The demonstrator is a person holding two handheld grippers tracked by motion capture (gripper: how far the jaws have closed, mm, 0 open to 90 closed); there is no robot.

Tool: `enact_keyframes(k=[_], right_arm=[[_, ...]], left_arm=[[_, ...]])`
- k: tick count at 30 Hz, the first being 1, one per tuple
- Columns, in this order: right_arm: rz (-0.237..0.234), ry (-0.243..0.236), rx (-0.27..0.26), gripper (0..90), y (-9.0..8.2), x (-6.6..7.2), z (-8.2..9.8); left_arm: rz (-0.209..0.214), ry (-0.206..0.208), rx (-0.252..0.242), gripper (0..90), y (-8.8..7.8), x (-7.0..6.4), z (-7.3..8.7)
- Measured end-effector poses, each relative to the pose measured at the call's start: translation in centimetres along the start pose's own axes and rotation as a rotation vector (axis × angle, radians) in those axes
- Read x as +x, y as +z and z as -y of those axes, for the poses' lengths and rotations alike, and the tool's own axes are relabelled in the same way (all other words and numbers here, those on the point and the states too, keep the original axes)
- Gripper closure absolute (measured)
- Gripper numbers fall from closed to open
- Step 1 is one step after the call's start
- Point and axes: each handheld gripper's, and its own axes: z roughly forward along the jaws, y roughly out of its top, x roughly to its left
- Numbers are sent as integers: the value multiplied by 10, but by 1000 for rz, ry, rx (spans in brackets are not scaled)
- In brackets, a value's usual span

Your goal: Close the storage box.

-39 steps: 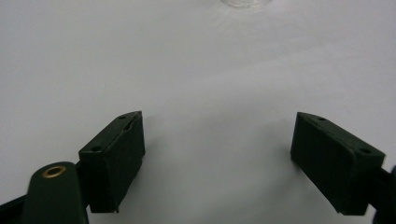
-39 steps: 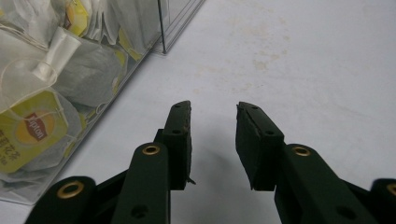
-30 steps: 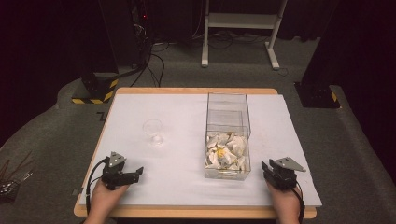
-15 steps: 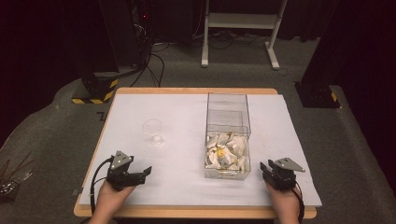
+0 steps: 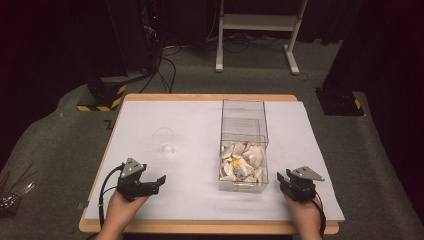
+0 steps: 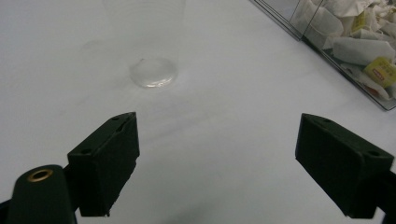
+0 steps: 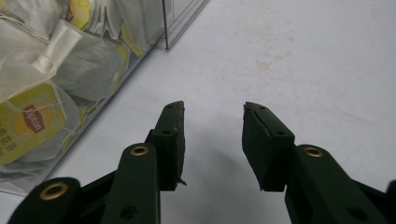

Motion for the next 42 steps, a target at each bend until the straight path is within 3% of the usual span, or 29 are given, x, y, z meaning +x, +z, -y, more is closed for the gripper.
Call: enact_keyframes(k=[3,8,18,23,42], right_arm=[[-10,7,3,601,0,-2,-1],[-2,5,0,592,-1,-4,-2],[19,-8,-8,589,-6,-3,0],[13,-18,5,590,-5,-3,3],[-13,-7,20,557,-3,-6,5]], left_arm=[[10,-10,-4,142,1,-5,-6],[21,38,-2,142,2,-17,-15],[60,76,-10,123,12,-35,-26],[94,64,-30,115,16,-46,-30],[189,162,-28,86,33,-93,-51]])
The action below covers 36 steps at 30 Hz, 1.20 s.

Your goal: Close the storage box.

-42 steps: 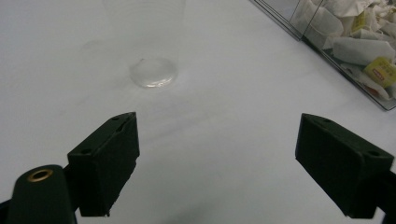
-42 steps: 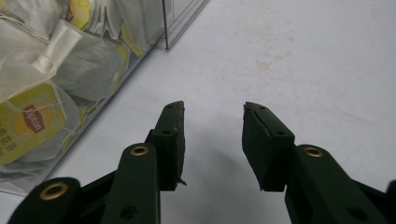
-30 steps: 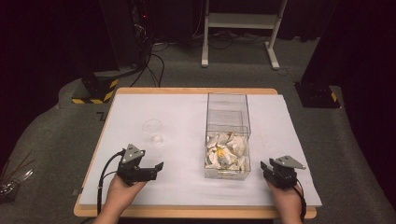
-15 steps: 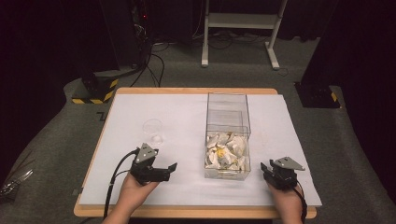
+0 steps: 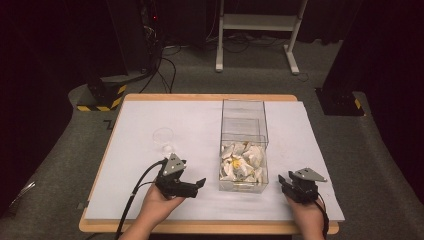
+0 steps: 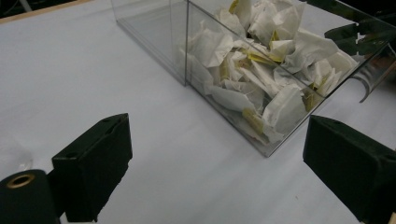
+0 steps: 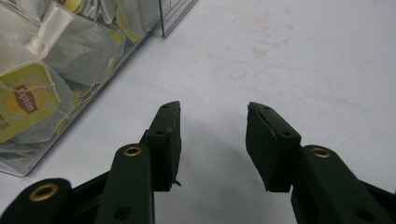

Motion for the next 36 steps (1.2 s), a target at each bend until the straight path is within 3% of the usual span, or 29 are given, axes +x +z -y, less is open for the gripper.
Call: enact_keyframes(k=[3,4,5,10,11,12,13,17,31,36], right_arm=[[-4,0,5,547,0,0,0],[-5,1,6,544,0,0,0],[-8,-2,5,541,1,0,0],[-13,1,14,533,2,1,0],[-14,2,15,532,2,0,0],[-15,3,16,529,2,0,0],[-16,7,19,526,2,0,0],[-19,7,30,511,3,0,0],[-30,9,33,508,3,-1,0],[-31,8,29,510,3,-1,1]], left_arm=[[14,5,-9,86,3,-5,-6],[26,-41,-40,86,5,-10,-7],[36,-53,-51,84,6,-12,-9],[51,17,-21,73,8,-15,-17],[58,-25,-50,72,11,-20,-18],[55,29,-25,72,10,-17,-20],[67,-18,-50,71,13,-23,-21],[73,40,-36,71,16,-25,-28],[124,71,-31,73,36,-41,-46],[151,63,-31,80,43,-44,-51]])
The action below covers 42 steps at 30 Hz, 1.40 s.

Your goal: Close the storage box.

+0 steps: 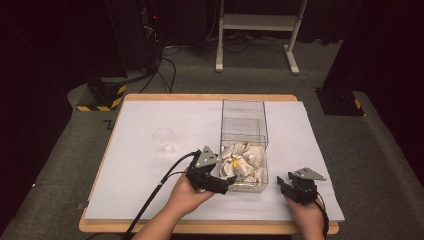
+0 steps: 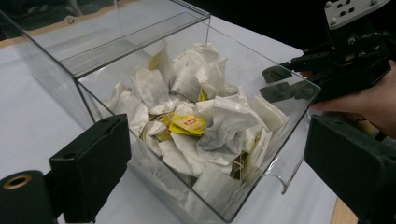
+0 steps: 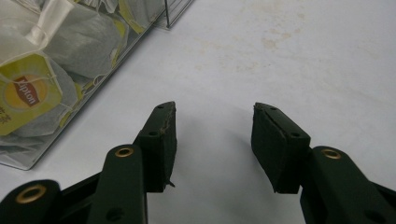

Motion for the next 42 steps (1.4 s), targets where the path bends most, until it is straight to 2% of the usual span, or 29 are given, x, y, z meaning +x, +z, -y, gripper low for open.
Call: enact_keyframes(k=[9,13,22,25,31,39,42], right_arm=[[-4,6,-2,511,0,-1,0],[-5,5,-2,512,-1,-1,0],[-6,5,-1,512,-1,0,0],[-6,5,-1,511,-1,0,0],[-4,5,0,511,-1,0,0],[-4,0,1,512,0,0,0],[-3,-1,1,512,0,0,0]], left_arm=[[31,5,23,103,16,-2,-8],[27,25,48,116,22,-3,-8],[18,27,79,156,31,0,-9],[21,42,91,205,34,1,-9],[12,43,92,262,39,0,-10],[41,43,110,377,44,-5,-14],[26,47,131,394,47,-6,-14]])
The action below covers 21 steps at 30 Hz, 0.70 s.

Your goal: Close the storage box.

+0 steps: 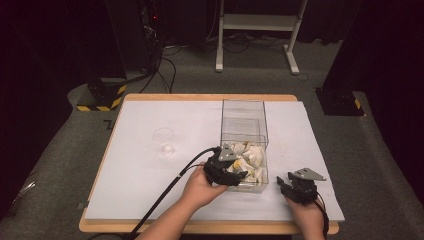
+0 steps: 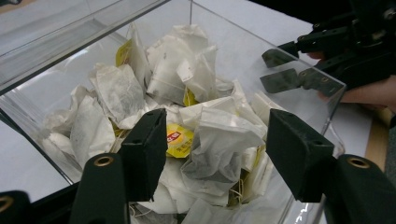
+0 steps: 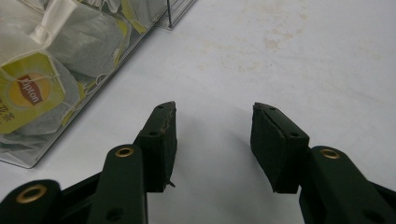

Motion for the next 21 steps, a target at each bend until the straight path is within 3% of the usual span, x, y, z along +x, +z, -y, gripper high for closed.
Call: enact_keyframes(k=[11,21], right_arm=[[-4,0,-3,512,0,0,0],[-6,5,-5,512,-1,-1,0]], left_arm=[[-64,67,53,412,11,-9,1],[-108,117,57,596,11,-13,2]])
